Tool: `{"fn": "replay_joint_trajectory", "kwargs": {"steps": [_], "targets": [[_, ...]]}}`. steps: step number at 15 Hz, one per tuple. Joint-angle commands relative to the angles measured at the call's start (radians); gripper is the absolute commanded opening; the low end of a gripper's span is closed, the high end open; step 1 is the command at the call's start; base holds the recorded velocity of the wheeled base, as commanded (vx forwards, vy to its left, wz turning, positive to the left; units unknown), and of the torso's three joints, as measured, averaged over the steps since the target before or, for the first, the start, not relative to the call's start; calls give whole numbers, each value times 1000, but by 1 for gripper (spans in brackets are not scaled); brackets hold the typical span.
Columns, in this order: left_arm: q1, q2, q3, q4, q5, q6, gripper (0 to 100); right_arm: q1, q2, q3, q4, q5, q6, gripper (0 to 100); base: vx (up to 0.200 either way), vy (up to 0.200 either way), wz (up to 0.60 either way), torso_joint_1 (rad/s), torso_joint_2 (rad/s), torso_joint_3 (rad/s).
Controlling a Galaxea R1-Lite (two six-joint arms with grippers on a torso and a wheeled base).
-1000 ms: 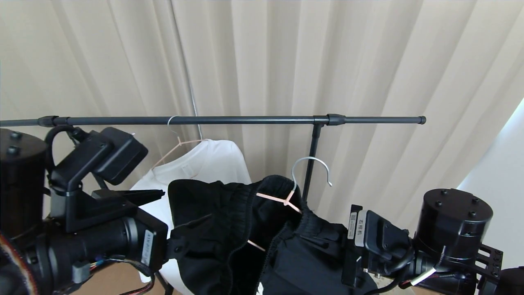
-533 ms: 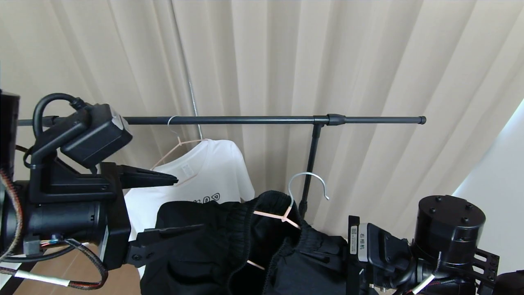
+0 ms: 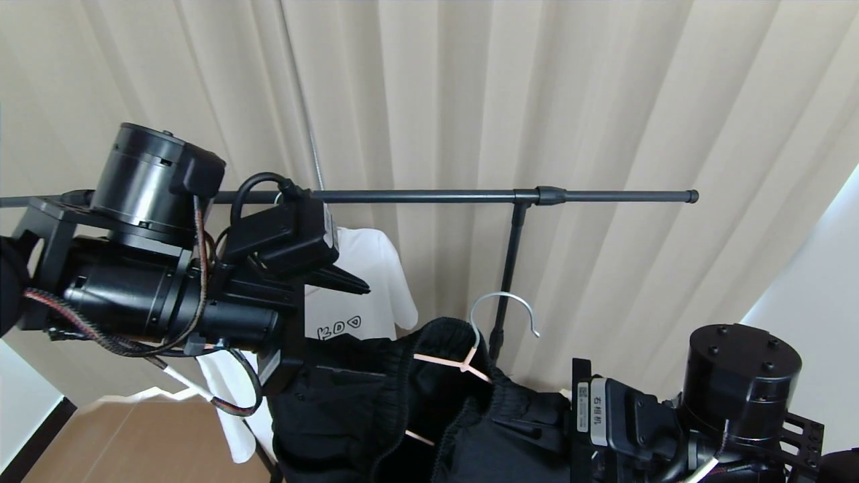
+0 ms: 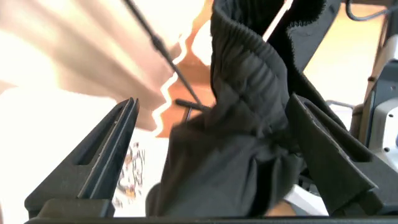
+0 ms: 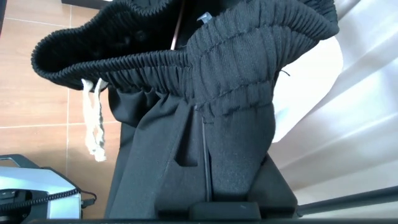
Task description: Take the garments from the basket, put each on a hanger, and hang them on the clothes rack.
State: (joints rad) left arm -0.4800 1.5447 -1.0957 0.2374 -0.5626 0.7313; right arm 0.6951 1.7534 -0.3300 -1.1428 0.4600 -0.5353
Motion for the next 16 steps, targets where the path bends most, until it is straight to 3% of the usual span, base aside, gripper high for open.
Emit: {"fn": "replay_joint_trajectory", "kwargs": {"steps": [1,7,16], "targets": [[1,63,-9,2,-36,22,100,1,-6,2,-2,0,0,0,0,0,0,0,0,0],[6,98,-7,22,-151,54,100,9,-41,8,-6,2,0,0,0,0,0,0,0,0],[15,114,23,14,-154,56,100,21,-95,17,-6,2,0,0,0,0,0,0,0,0]]}}
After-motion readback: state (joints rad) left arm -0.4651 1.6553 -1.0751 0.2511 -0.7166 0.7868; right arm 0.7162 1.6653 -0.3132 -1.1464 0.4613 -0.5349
